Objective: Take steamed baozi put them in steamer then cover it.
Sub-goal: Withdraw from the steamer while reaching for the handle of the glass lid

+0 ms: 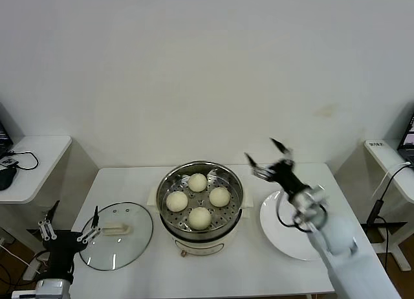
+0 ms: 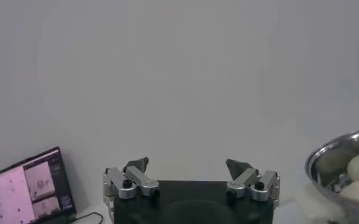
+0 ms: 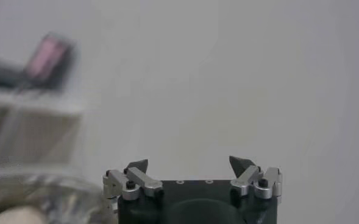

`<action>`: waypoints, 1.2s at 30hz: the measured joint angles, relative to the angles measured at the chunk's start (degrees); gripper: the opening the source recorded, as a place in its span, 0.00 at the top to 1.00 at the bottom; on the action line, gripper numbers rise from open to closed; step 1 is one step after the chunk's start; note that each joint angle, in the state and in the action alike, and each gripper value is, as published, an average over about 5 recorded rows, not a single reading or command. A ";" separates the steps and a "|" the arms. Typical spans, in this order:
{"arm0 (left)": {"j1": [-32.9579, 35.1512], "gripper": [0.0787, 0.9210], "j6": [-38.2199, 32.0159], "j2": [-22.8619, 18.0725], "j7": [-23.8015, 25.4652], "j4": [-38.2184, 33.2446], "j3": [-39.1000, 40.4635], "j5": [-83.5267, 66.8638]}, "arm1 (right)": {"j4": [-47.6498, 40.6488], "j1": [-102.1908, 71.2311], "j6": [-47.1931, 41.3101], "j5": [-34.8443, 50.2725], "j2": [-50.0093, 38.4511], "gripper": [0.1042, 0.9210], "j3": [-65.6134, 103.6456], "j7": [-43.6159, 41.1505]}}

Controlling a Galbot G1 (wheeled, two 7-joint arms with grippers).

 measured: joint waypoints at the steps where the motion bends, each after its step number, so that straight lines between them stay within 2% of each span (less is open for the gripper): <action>1: 0.37 0.12 -0.43 0.23 0.15 0.83 -0.28 1.88 | 0.32 -2.84 0.77 -0.03 1.47 0.12 2.82 0.03; 7: 3.53 0.12 -3.85 1.54 -0.27 5.96 -1.59 16.81 | 1.51 -15.59 3.65 -0.11 8.28 0.12 14.30 0.16; 16: 4.76 0.12 -8.47 3.50 -2.64 13.26 -0.19 41.42 | 4.56 -21.45 4.21 -0.62 14.37 0.12 20.96 0.18; 25: 0.29 0.12 -10.34 5.77 -2.41 18.95 3.85 53.79 | 8.82 -25.42 2.75 -1.00 17.80 0.12 24.93 0.07; 36: -7.28 0.12 -11.37 8.76 -1.76 26.36 8.18 58.21 | 13.29 -29.14 1.92 -1.98 20.92 0.12 27.57 1.30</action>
